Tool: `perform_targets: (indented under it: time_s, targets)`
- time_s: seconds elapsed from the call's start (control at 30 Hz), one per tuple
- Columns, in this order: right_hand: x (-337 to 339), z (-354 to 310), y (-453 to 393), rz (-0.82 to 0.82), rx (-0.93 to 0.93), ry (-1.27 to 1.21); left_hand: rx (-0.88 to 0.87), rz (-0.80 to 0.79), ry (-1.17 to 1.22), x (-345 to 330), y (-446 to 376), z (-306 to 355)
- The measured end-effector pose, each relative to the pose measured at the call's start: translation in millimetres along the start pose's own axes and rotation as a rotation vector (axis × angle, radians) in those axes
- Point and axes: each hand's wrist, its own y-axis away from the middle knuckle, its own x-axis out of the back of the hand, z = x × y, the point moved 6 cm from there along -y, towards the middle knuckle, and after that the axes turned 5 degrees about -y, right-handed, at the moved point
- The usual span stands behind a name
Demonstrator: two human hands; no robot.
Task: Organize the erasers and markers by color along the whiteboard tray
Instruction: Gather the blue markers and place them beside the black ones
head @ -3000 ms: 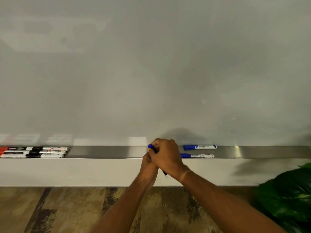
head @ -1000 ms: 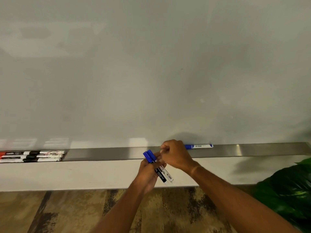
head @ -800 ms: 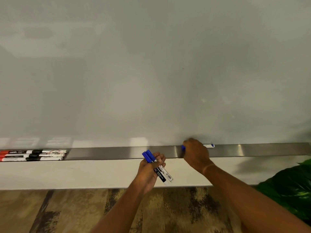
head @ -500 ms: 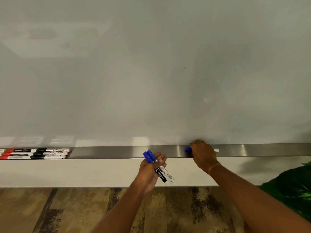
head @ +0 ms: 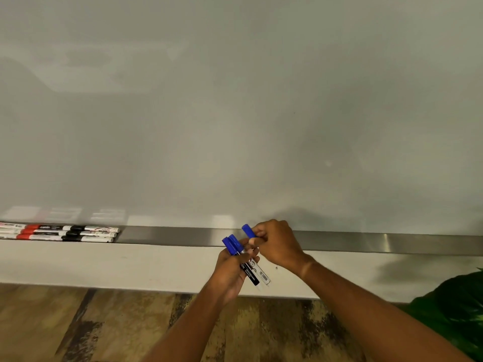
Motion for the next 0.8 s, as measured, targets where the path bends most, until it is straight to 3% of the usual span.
perform_targets:
  time_s: [0.13,0.4,0.8]
  targets:
    - [-18,-8,0,-0.065,-0.011,-0.120,-0.020,0.002,-0.035,7,7,4]
    - [-47,-27,2,-0.156,0.031,-0.103,-0.052,0.119,-0.020,36,23,10]
    - [-109,-78,-4,-0.288,0.083,-0.131,-0.162,0.278,0.191,114,43,56]
